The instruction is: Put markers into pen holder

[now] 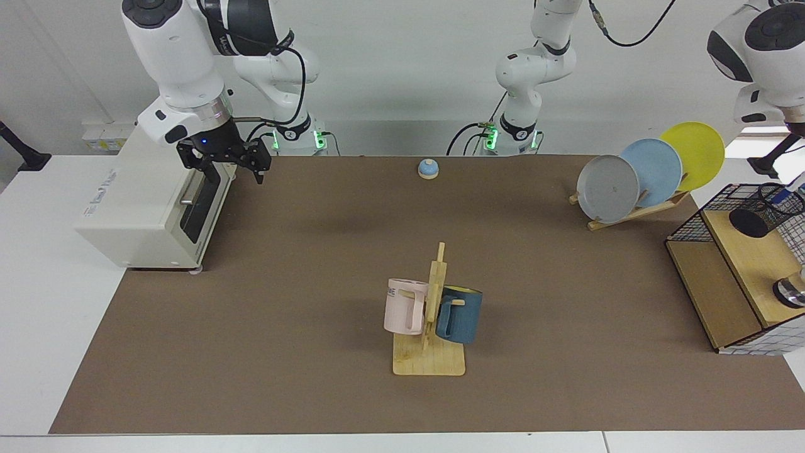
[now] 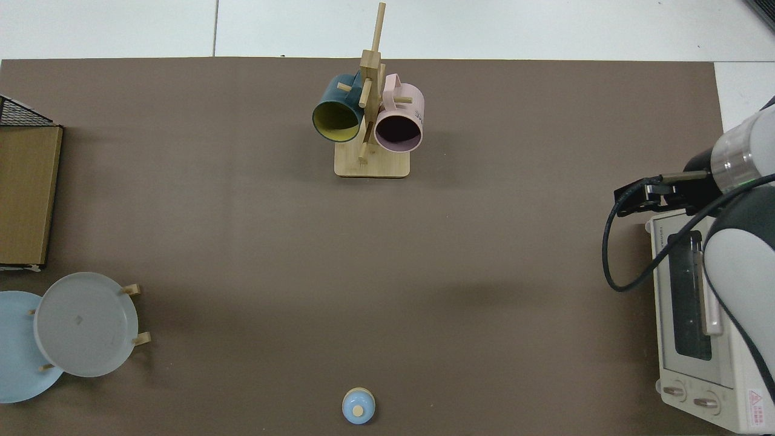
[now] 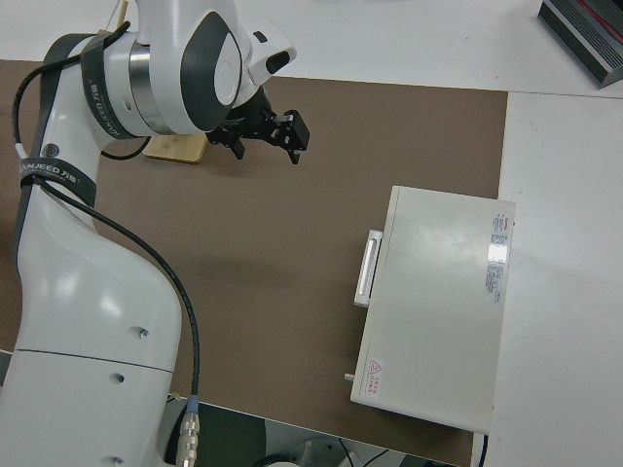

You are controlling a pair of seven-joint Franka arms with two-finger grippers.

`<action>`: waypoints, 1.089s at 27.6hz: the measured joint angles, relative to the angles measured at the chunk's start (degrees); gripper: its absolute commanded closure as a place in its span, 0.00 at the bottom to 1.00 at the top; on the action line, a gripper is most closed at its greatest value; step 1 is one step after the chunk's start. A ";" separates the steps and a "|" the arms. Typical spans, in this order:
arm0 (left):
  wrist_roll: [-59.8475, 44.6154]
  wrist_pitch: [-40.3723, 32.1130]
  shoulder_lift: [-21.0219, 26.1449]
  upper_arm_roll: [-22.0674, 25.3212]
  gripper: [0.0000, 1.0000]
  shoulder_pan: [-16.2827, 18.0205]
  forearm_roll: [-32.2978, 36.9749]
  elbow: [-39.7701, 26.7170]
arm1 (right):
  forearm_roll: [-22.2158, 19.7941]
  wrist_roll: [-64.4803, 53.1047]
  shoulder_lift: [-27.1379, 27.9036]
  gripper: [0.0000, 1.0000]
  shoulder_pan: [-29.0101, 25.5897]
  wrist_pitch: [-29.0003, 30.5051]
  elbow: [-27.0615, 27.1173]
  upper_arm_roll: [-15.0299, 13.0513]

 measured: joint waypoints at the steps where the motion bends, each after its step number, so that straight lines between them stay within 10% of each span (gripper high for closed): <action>1: 0.84 0.04 0.48 0.02 1.00 0.17 0.64 0.22 | 0.00 0.00 0.00 0.00 0.00 0.00 0.00 0.00; 28: 5.75 2.42 8.03 -0.05 1.00 2.41 9.25 1.40 | 0.00 0.00 0.00 0.00 0.00 0.00 -0.01 0.00; 29: 5.74 2.72 8.13 -0.05 0.91 2.53 9.26 1.41 | 0.00 0.00 0.00 0.00 0.00 0.00 -0.01 0.00; 30: 5.74 2.88 8.21 -0.06 0.56 2.68 9.26 1.41 | 0.00 0.00 0.00 0.00 0.00 0.00 -0.01 0.00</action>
